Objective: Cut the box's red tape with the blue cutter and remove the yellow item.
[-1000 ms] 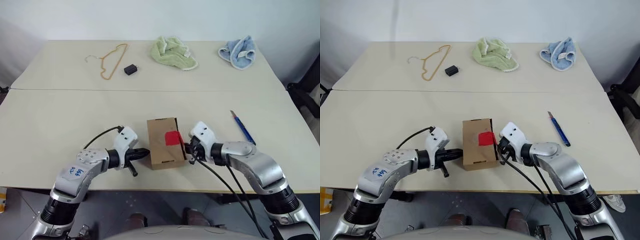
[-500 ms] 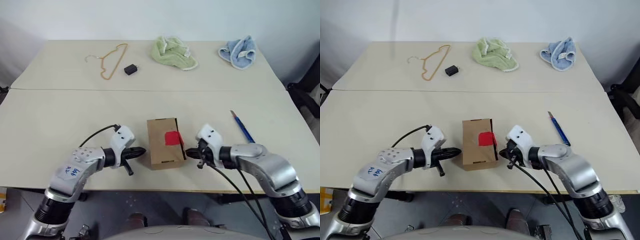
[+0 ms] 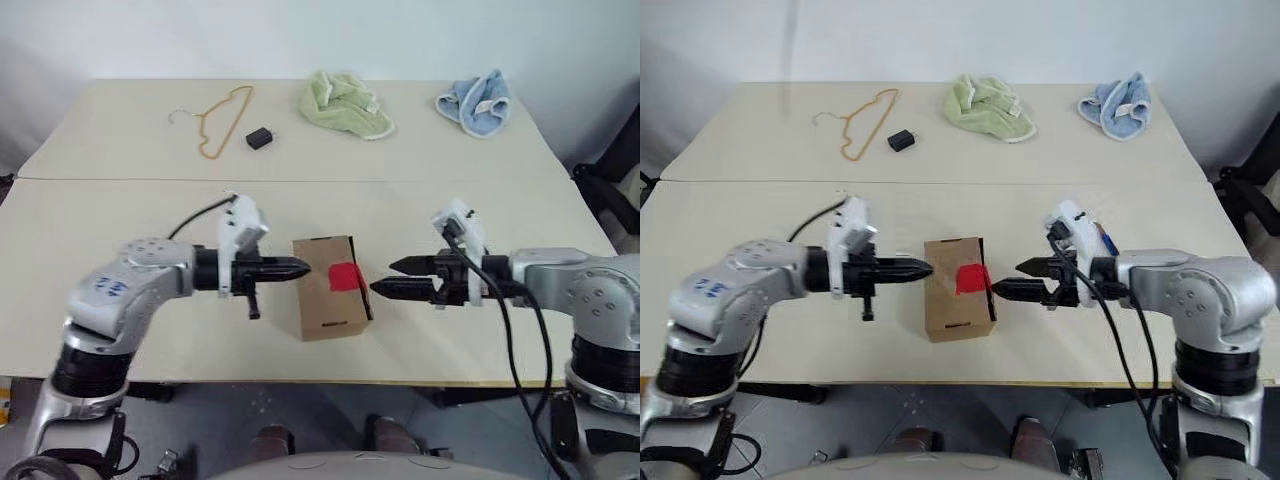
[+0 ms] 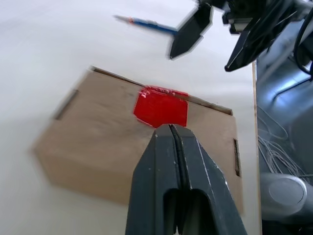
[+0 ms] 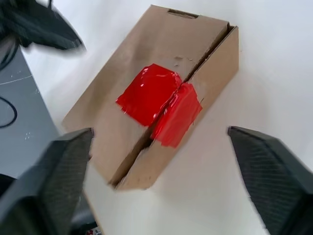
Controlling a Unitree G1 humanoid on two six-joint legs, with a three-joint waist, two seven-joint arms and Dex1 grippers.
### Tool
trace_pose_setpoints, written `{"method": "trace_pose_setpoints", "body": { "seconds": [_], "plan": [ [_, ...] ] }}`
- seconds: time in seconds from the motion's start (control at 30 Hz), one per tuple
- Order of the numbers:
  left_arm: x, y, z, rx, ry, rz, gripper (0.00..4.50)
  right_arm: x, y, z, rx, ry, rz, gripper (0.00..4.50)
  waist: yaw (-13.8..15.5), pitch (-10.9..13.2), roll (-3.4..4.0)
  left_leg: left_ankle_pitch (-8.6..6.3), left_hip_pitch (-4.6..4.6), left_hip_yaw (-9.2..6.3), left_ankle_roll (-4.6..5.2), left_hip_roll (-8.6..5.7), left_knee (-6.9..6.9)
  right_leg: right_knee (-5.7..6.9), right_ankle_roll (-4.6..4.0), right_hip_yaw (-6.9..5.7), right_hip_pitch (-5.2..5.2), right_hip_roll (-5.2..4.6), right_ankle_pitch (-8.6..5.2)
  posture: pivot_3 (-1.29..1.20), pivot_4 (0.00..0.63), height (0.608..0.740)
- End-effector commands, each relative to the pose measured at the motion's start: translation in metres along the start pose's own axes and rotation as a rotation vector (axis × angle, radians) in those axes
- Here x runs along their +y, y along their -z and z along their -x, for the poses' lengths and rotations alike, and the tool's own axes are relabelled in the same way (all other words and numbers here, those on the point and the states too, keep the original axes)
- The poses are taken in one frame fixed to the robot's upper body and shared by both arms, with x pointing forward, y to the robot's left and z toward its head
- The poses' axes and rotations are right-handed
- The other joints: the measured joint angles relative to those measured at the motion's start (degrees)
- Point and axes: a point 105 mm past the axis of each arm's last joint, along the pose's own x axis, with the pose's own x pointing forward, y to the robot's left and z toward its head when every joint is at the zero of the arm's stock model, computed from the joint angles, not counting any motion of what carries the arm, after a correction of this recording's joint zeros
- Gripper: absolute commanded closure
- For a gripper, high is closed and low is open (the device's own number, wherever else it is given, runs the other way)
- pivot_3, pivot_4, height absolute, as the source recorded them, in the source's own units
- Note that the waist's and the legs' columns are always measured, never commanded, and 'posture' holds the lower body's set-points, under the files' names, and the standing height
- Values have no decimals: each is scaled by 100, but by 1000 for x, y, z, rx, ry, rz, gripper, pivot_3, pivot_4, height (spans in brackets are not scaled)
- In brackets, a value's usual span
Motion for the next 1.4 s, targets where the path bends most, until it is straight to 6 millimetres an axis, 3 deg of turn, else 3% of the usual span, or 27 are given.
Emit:
{"method": "trace_pose_setpoints", "body": {
  "seconds": [0.03, 0.3, 0.57, 0.77, 1.07, 1.23, 1.4],
  "plan": [
    [9, 4, -10, 38, -64, -64, 4500, -9, -5, -6, -24, 49, 10, 31, -32, 1, 0, 0, 0, 1, 0, -1, 0, 0, 0, 1, -1, 0, 0, 0, 150, 740],
    [12, 16, -17, 68, -82, -70, 4500, -29, 3, -15, 1, 115, 4, 31, -44, 0, 0, 0, 3, 4, 0, 0, 4, 2, 1, 6, 1, 0, 0, 0, 150, 740],
    [15, 16, -17, 68, -91, -72, 4500, -31, 4, -21, 10, 122, 6, 31, -43, 0, 0, 1, 5, 4, 0, 0, 4, 4, 2, 7, 1, 0, 1, 0, 150, 740],
    [15, 19, -16, 80, -90, -72, 4500, -53, 10, -11, 129, 331, 112, 31, -40, 0, 0, 1, 8, 5, 0, 0, 4, 4, 2, 9, 2, 0, 1, 0, 150, 740],
    [14, 30, -20, 113, -89, -56, 4500, -43, -8, -30, 80, 346, 169, 31, -42, 0, 0, 2, 10, 5, -1, 0, 5, 6, 2, 10, 2, 0, 1, 0, 150, 740],
    [10, 37, -24, 130, -75, -45, 4500, -55, -7, -36, 98, 423, 313, 31, -43, -1, 0, 2, 10, 6, -1, 0, 4, 5, 2, 10, 3, 0, 1, 0, 150, 740],
    [8, 43, -24, 153, -68, -33, 4500, -82, 8, -28, 192, 526, 497, 31, -35, -3, -4, 1, 13, 5, 0, -2, 5, 3, 3, 10, 9, 0, 1, 0, 150, 740]
  ]
}}
